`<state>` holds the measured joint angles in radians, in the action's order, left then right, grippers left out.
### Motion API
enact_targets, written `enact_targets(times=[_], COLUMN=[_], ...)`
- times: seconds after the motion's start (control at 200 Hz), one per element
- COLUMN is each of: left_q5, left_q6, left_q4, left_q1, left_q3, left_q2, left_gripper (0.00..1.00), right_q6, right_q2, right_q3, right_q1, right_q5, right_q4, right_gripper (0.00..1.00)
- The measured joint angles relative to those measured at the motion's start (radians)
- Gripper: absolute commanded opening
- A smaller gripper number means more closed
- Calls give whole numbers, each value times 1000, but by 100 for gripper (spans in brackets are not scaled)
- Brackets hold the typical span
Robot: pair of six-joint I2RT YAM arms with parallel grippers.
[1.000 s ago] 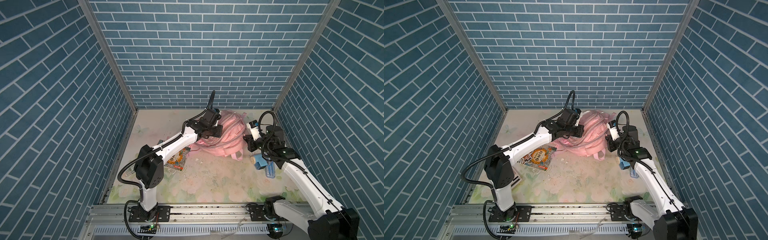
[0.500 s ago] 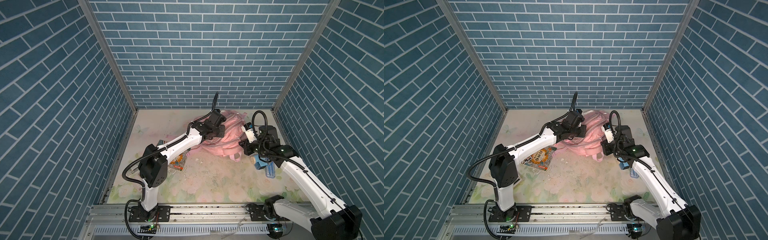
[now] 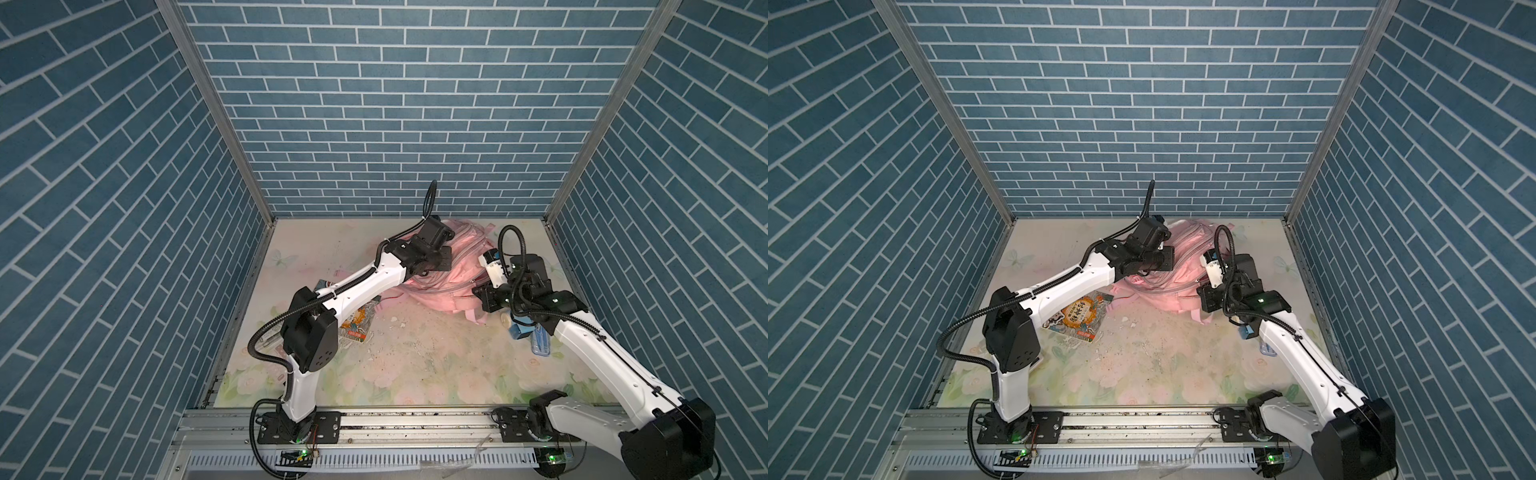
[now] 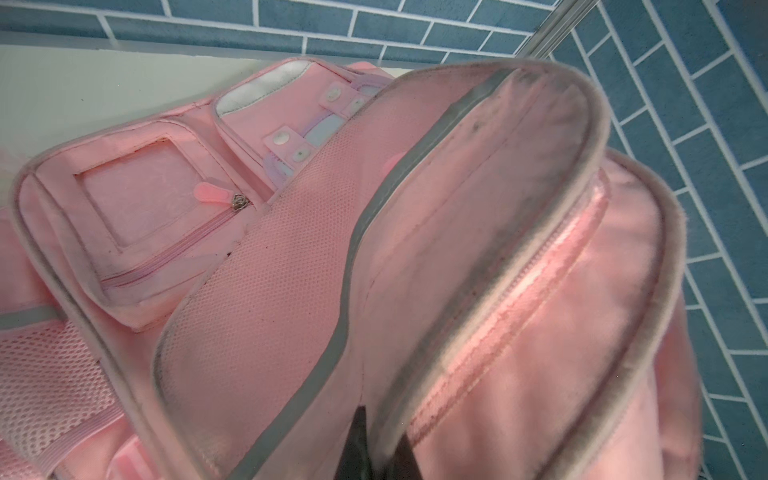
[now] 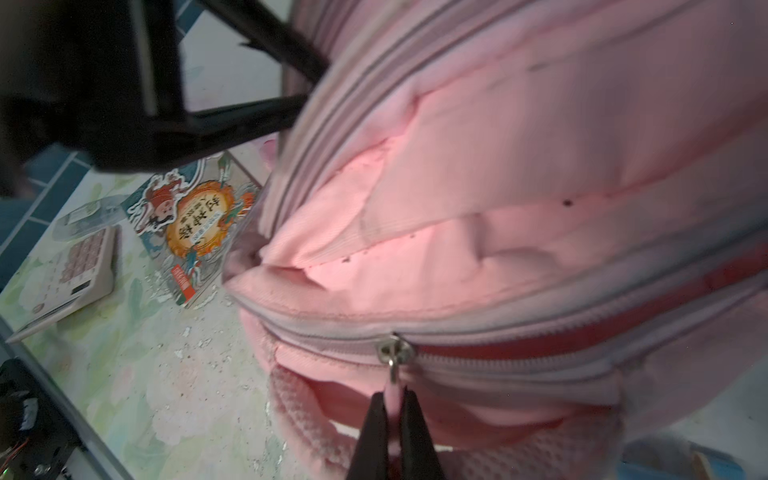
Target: Pack the student bag
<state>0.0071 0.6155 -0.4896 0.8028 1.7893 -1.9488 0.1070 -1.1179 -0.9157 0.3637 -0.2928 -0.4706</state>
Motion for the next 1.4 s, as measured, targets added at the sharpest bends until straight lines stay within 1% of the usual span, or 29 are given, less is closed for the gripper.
enact_targets(times=[0.11, 0.26, 0.325, 0.505, 0.655, 0.8, 0.99, 1.195, 1.365, 1.37, 1.395, 1.4], left_q5=[47, 61, 56, 17, -24, -53, -66, -41, -15, -14, -7, -5], left_q6=[38, 80, 93, 117, 140, 167, 195, 235, 208, 206, 196, 195], left_q4=[29, 68, 85, 124, 149, 170, 166, 182, 177, 177, 179, 180], left_q1=[0, -3, -4, -2, 1, 3, 2, 1, -5, -5, -8, -8], left_q3=[0, 1, 4, 8, 8, 8, 29, 43, 55, 55, 55, 55], left_q2=[0, -12, -30, -80, -84, -84, -87, -89, -93, -93, -93, -93], left_gripper=[0, 0, 0, 0, 0, 0, 0, 0, 0, 0, 13, 14], right_q6=[-11, -6, 2, 47, 97, 146, 204, 210, 199, 199, 196, 195], right_q2=[-50, -95, -93, -86, -86, -87, -88, -72, -59, -58, -54, -53], right_q3=[-46, -120, -127, -127, -122, -89, -7, 121, 145, 145, 145, 145], right_q1=[-48, -50, -37, 38, 53, 71, 91, 102, 104, 104, 104, 104], right_q5=[-13, -48, -58, -70, -96, -121, -119, -89, -67, -66, -65, -65], right_q4=[-28, -46, -45, -44, -30, 13, 103, 236, 289, 290, 293, 294], right_gripper=[0, 0, 0, 0, 0, 0, 0, 0, 0, 0, 0, 0])
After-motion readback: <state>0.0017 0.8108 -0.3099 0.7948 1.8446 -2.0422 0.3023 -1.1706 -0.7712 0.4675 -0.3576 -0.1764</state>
